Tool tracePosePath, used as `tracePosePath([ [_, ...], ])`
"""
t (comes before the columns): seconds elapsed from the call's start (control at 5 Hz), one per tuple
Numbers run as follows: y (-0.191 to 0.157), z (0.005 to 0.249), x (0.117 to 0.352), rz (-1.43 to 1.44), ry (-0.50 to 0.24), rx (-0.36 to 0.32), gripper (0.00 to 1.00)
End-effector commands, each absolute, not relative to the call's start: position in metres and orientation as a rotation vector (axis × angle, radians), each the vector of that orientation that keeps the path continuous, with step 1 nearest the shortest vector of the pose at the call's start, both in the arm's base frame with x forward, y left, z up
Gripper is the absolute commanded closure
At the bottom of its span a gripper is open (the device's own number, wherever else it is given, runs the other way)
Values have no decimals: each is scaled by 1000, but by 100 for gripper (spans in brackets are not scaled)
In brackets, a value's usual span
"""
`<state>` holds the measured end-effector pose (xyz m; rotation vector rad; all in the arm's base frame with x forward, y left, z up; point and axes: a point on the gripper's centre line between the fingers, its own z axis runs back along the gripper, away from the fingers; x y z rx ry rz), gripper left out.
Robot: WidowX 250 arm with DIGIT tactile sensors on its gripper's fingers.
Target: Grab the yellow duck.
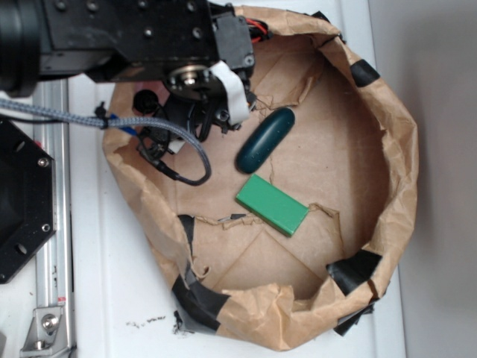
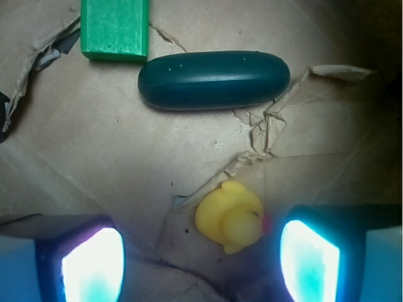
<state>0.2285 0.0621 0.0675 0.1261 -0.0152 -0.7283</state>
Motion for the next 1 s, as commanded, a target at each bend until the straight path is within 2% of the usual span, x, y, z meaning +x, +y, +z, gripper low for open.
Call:
tracePosePath([
  [0.0,51,79,211,-670,-221,28,0],
  [0.6,65,73,228,-678,-181,153,0],
  [0.8,68,69,229,-687,-176,166,0],
])
